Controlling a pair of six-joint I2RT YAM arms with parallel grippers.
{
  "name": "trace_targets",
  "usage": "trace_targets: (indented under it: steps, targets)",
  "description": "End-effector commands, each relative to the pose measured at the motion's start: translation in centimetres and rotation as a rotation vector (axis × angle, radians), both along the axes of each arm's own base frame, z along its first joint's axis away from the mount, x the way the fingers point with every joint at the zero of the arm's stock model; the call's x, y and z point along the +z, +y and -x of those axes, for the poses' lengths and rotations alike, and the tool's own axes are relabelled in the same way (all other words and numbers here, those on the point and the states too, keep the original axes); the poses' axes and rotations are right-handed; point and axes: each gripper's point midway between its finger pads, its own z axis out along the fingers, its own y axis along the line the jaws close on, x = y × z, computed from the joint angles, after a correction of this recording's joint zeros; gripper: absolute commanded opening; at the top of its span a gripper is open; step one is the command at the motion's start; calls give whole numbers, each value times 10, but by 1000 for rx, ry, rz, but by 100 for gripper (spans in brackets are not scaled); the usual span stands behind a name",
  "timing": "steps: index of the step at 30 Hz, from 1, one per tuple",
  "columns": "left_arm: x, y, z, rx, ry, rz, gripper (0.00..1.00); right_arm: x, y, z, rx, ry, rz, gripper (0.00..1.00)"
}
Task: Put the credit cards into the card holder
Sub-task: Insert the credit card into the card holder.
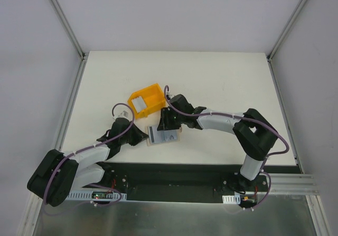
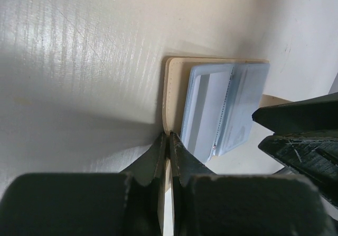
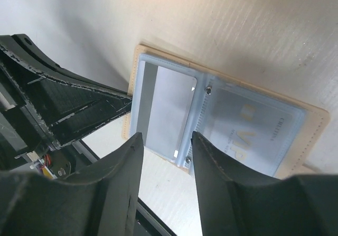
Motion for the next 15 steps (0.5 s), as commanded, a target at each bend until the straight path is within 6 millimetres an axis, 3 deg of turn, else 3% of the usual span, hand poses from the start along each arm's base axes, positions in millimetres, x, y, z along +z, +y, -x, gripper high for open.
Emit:
trace_targets:
  steps: [1,8,15]
  targets:
    - [5,4,-2,-19,-14,-33,0,9,-8,-1,-7,-44,24,45]
    - [10,2,-3,-33,-23,-35,0,3,-20,-7,-53,-51,96,44]
    - [14,0,-3,-49,-30,-31,0,-6,-55,-19,-150,-61,179,41]
